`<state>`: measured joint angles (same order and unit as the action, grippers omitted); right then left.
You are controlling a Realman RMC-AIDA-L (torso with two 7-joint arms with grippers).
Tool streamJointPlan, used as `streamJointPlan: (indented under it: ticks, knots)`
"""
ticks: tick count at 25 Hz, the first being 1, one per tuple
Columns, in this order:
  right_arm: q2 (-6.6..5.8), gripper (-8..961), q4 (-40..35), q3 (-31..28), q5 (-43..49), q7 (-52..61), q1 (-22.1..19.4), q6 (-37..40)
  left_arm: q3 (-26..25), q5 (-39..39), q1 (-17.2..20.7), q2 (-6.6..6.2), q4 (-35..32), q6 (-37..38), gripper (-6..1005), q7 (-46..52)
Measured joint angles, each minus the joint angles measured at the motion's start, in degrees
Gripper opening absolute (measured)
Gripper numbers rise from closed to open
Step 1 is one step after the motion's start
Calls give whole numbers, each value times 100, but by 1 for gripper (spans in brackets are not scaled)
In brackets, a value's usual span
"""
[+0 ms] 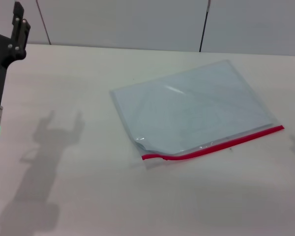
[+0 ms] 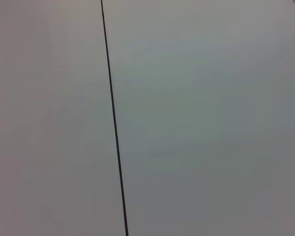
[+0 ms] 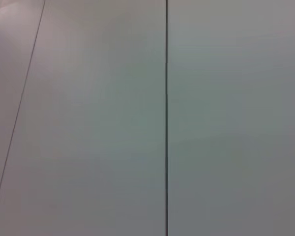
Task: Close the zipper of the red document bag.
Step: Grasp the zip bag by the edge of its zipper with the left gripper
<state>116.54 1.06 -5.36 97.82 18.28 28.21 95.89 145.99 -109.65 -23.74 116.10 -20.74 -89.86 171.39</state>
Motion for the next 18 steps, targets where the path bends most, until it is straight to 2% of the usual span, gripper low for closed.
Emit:
streamJointPlan:
  ticks: [18]
  knots:
    - [0, 816, 0, 0, 0, 0, 0, -36, 0, -29, -17, 9, 0, 84, 687, 0]
